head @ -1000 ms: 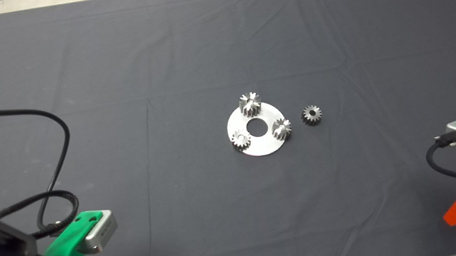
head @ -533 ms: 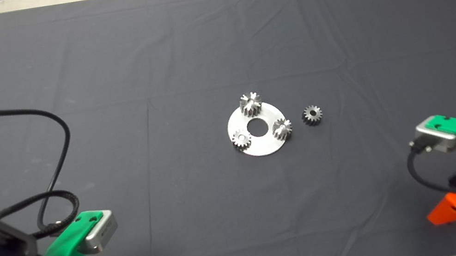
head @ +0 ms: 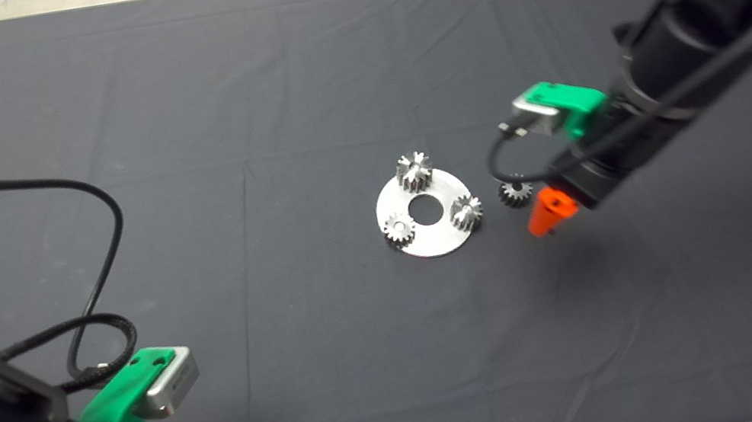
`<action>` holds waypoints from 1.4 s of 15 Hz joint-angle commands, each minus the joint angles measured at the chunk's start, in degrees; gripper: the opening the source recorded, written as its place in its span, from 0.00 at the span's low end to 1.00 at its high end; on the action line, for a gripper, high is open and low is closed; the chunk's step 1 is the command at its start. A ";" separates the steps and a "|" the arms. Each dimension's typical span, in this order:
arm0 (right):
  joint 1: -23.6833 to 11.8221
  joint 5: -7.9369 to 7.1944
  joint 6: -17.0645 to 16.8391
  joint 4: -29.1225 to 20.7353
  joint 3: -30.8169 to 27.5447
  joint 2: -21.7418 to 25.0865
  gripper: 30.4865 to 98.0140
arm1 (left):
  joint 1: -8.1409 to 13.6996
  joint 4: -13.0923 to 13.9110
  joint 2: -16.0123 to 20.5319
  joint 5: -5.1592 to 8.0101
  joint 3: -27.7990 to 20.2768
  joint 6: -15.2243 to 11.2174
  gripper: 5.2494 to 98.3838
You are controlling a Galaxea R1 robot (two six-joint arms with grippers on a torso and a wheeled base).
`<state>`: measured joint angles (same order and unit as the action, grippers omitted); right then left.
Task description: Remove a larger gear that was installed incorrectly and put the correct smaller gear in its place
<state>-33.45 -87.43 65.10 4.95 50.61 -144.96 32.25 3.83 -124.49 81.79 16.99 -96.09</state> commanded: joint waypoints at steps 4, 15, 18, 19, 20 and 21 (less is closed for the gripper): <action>0.02 2.94 -3.13 9.00 14.01 -9.64 1.00 | 0.36 0.83 -0.11 0.23 -1.01 0.02 1.00; 7.96 4.64 -2.70 24.22 17.22 -13.12 1.00 | 0.36 0.83 -0.72 0.21 -1.01 0.11 1.00; 8.59 4.64 -2.17 26.11 17.14 -13.12 1.00 | 0.30 0.89 -0.72 0.21 -1.01 0.11 1.00; 8.92 4.64 -2.08 26.95 17.14 -13.12 1.00 | 0.36 0.92 -0.72 0.21 -1.09 0.11 1.00; 9.31 4.64 -1.91 27.60 17.22 -13.12 1.00 | 0.27 0.88 -0.72 0.21 -1.02 0.11 1.00; 9.80 4.64 -1.82 28.36 17.31 -13.09 1.00 | 0.36 0.92 -0.72 0.21 -1.01 0.11 1.00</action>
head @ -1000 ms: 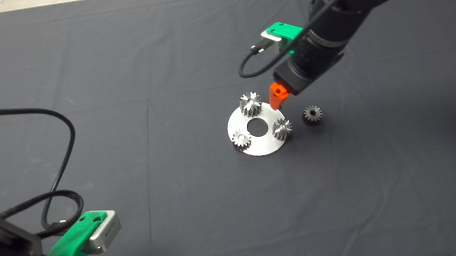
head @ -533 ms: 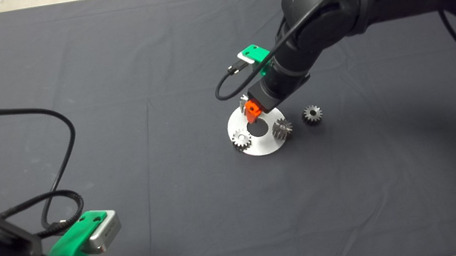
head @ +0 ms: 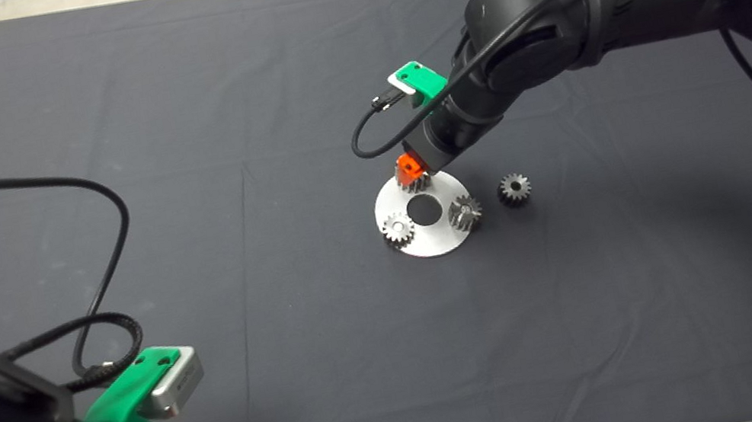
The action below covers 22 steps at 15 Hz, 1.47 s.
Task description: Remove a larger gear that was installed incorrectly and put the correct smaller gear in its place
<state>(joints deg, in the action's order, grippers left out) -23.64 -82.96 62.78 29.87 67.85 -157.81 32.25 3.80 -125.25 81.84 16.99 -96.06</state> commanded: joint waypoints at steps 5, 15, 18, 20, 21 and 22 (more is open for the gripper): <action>1.75 0.23 2.08 7.66 0.42 -0.18 1.00 | 0.37 0.92 0.04 0.08 -1.01 0.09 1.00; 4.30 2.36 4.19 11.70 2.44 -1.52 1.00 | 0.28 0.91 0.13 0.02 -1.05 0.00 1.00; 4.56 2.85 4.19 12.19 3.46 -1.77 1.00 | 0.28 0.94 0.13 0.08 -1.10 0.00 1.00; 4.56 3.94 4.02 12.50 3.67 -1.77 0.97 | 0.28 0.94 0.13 0.08 -1.10 0.00 1.00; 4.56 4.21 4.02 12.50 4.07 -1.77 0.96 | 0.28 0.94 0.13 0.08 -1.10 0.00 1.00; 4.65 4.21 4.10 12.54 4.90 -1.77 0.96 | 0.28 0.86 0.13 0.08 -1.10 0.00 1.00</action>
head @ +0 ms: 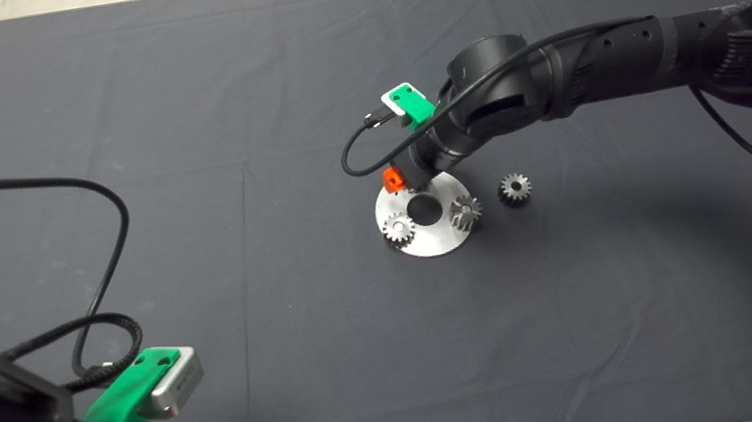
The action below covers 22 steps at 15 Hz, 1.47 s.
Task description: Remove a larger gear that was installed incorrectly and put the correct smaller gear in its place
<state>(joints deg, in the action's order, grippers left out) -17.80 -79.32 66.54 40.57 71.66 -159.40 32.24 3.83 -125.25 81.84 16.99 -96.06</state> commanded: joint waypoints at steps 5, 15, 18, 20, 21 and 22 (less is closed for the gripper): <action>-0.84 0.62 0.35 1.88 2.24 -0.17 0.85 | 0.28 0.92 0.13 0.03 -1.10 0.00 1.00; 0.30 0.60 0.35 1.88 2.71 -0.08 0.66 | 0.28 0.92 0.13 0.04 -1.10 0.00 1.00; 0.39 0.61 0.35 1.88 2.77 -0.04 0.62 | 0.28 0.92 0.13 0.08 -1.10 0.00 1.00; 0.39 0.66 0.35 1.88 2.69 -0.01 0.59 | 0.28 0.90 0.13 -0.01 -1.10 0.00 1.00; 0.39 0.57 0.35 1.88 2.68 -0.02 0.56 | 0.28 0.92 0.13 -0.01 -1.10 0.00 1.00; 0.39 0.66 0.35 1.88 2.68 0.01 0.52 | 0.28 0.92 0.13 -0.01 -1.10 0.00 1.00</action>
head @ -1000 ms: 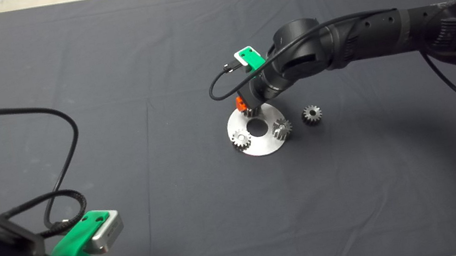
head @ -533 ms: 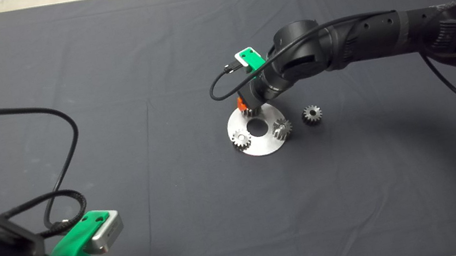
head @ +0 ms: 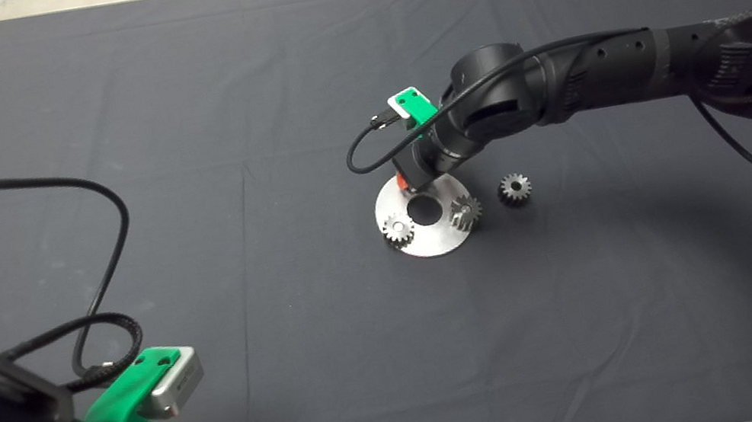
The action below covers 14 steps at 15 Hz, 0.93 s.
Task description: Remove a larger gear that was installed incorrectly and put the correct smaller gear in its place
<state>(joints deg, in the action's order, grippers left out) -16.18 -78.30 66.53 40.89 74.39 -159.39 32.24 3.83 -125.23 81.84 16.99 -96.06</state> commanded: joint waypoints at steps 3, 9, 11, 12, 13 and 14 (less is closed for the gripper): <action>-1.23 -0.36 0.36 1.57 -0.05 0.00 0.50 | 0.28 0.92 0.11 0.07 -1.10 0.00 1.00; -1.23 -0.36 0.36 1.57 -0.04 -0.17 0.37 | 0.28 0.92 0.11 -0.01 -1.10 0.00 1.00; -1.23 -0.36 0.27 1.57 -0.05 -0.18 0.35 | 0.28 0.92 0.11 -0.01 -1.10 0.00 1.00; -1.23 -0.36 0.27 1.57 -0.05 -0.18 0.33 | 0.28 0.92 0.11 -0.01 -1.10 0.00 1.00; -1.23 -0.36 0.27 1.57 -0.13 -0.18 0.31 | 0.28 0.92 0.11 -0.01 -1.10 0.00 1.00; -1.23 -0.37 0.27 1.57 -0.14 -0.10 0.29 | 0.28 0.92 0.11 -0.01 -1.10 0.00 1.00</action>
<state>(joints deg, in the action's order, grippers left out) -16.04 -77.84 66.53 40.85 74.39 -159.56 32.24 3.83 -125.25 81.84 16.99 -96.07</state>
